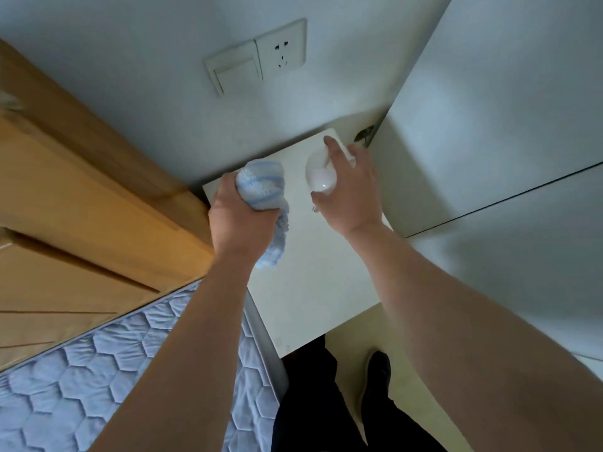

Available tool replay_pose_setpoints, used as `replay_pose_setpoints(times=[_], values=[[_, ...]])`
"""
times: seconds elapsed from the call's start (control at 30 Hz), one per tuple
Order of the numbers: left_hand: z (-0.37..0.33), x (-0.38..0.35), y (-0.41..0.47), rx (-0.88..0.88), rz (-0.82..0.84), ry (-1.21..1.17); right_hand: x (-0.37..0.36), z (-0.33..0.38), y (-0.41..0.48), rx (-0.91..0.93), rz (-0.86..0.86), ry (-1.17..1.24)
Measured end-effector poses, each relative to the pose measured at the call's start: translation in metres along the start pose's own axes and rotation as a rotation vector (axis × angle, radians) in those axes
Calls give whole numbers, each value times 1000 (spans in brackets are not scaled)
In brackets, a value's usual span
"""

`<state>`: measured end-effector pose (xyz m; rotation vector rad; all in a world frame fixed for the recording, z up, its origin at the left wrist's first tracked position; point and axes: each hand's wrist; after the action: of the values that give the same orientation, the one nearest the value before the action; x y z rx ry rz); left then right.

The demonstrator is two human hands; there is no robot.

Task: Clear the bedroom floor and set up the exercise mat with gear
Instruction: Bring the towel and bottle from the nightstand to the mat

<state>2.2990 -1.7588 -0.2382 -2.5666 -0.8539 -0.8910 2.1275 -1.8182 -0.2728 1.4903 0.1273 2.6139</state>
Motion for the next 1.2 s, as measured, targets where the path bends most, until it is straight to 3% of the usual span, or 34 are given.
replay_pose_setpoints(times=[0.17, 0.4, 0.7, 0.93, 1.2], values=[[-83, 11, -16, -108, 110, -74, 116, 0, -14, -90, -199, 42], [-212, 18, -54, -345, 305, -165, 282, -19, -30, -172, -341, 12], [-362, -12, -165, -777, 555, -310, 433, -66, -101, -328, -630, -144], [-420, -18, -283, -1030, 695, -386, 524, -98, -193, -488, -814, -247], [-437, 3, -439, -1277, 792, -434, 606, -124, -329, -596, -1004, -300]])
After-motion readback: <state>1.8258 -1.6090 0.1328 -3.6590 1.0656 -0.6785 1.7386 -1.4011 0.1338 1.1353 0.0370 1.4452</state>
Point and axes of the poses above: each hand's wrist, its own y-axis towards the middle knuckle, its own x-axis out of the back of the hand, z = x × y, and after that the axes turned 11 degrees about -z, right-handed
